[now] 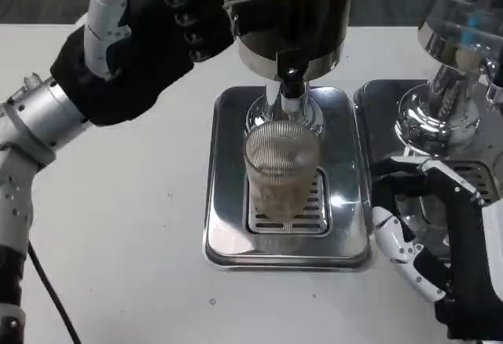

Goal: Grasp the cup under the faucet to collect the drink, then remove the cup.

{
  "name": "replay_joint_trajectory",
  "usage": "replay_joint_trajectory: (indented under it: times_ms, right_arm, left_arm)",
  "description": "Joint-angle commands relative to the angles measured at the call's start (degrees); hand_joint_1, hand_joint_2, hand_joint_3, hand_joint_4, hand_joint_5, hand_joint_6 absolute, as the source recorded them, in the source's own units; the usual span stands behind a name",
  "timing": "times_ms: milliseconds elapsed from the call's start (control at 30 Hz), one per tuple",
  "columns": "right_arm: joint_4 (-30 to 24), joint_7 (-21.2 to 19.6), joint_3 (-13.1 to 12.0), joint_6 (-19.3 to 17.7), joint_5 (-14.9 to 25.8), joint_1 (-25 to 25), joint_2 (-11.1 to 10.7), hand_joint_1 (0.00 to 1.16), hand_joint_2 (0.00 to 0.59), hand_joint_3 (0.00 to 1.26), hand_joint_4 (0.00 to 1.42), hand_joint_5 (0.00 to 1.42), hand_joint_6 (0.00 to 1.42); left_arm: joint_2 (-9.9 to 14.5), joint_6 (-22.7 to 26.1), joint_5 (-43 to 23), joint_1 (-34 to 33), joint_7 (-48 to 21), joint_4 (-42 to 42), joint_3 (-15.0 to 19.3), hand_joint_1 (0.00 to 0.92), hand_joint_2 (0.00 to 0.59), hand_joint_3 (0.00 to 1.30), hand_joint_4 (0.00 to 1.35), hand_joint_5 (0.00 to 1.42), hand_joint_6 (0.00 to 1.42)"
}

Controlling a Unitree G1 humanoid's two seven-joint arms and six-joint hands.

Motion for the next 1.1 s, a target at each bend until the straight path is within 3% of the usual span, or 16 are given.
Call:
replay_joint_trajectory:
  times_ms: [33,633,1100]
  right_arm:
    - [0.3,-1.1,-0.2,-0.7,0.3,0.3,0.9,0.49,0.409,0.58,0.63,0.58,0.54]
    - [-0.2,-1.5,-0.3,-0.7,0.0,1.8,1.9,0.49,0.409,0.58,0.63,0.58,0.54]
    - [-0.2,-1.4,-0.1,-0.7,0.1,1.8,2.1,0.49,0.409,0.59,0.63,0.59,0.54]
  left_arm:
    - [-1.5,-0.6,3.2,-2.4,-1.4,3.8,-1.2,0.000,0.061,0.16,0.11,0.18,0.09]
    - [-4.4,-6.6,11.5,-5.5,-2.9,14.4,-2.5,0.000,0.068,0.16,0.11,0.18,0.09]
    - [-4.3,-17.2,17.6,-5.6,-2.7,21.0,-5.2,0.000,0.075,0.16,0.10,0.16,0.06]
